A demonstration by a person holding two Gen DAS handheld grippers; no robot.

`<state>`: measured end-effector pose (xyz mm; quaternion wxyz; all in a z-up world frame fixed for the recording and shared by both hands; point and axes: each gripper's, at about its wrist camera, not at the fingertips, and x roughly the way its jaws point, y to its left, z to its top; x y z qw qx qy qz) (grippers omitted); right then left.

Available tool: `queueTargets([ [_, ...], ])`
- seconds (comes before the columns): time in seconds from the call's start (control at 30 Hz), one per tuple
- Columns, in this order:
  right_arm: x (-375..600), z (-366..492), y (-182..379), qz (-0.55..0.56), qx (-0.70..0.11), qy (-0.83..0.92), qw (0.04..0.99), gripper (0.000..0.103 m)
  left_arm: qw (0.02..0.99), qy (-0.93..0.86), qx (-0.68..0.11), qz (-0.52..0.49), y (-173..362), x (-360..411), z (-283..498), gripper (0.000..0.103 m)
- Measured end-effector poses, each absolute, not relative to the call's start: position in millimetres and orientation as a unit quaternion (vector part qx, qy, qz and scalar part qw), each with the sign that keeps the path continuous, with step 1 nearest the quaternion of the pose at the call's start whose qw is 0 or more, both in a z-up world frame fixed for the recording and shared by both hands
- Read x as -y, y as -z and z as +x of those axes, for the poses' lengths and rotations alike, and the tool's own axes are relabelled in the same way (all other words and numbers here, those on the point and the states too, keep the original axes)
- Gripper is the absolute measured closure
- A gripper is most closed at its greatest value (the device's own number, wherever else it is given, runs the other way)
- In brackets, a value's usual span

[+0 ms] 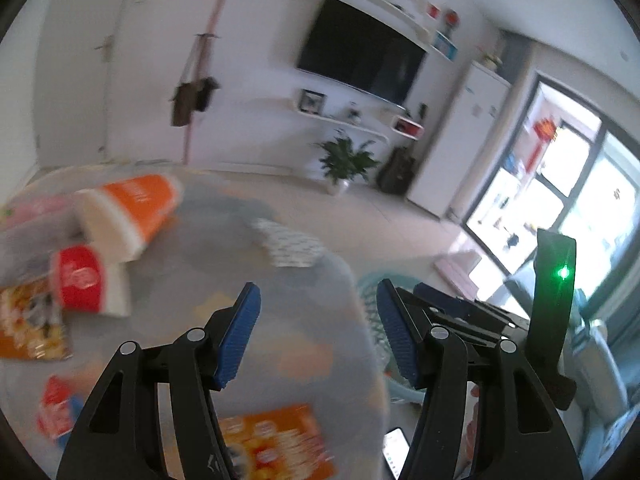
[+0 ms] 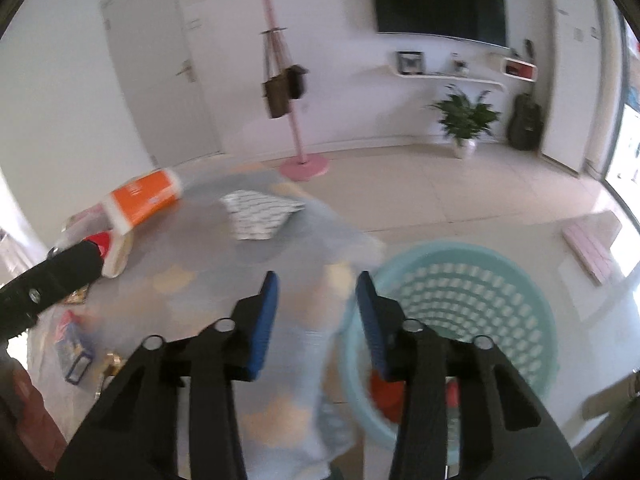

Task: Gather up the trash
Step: 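Return both tools to the table and grasp the clear plastic bottle with the left tool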

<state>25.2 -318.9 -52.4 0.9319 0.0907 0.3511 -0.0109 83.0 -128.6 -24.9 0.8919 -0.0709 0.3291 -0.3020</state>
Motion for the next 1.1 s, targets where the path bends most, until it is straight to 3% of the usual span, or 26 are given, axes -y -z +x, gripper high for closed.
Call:
queueTargets([
  [0.33, 254.0, 44.7, 62.4, 0.061, -0.359, -0.047, 0.93, 0.071, 0.929, 0.167, -0.313, -0.107, 25.9, 0.4, 96.6, 0.045],
  [0.63, 221.4, 66.8, 74.9, 0.051, -0.363, -0.071, 0.928, 0.071, 0.934, 0.047, -0.33, -0.128, 39.7, -124.0, 147.1, 0.035],
  [0.93, 203.9, 81.6, 84.1, 0.037, -0.369, -0.074, 0.926, 0.071, 0.903, 0.09, -0.372, -0.195, 68.5, -166.5, 189.4, 0.035],
  [1.0, 201.7, 83.6, 86.8, 0.032, -0.373, -0.069, 0.925, 0.071, 0.893, 0.122, -0.377, -0.213, 71.7, -166.8, 187.7, 0.046],
  [1.1, 202.8, 84.7, 87.9, 0.031, -0.373, -0.066, 0.925, 0.071, 0.893, 0.149, -0.38, -0.188, 70.9, -152.1, 177.2, 0.052],
])
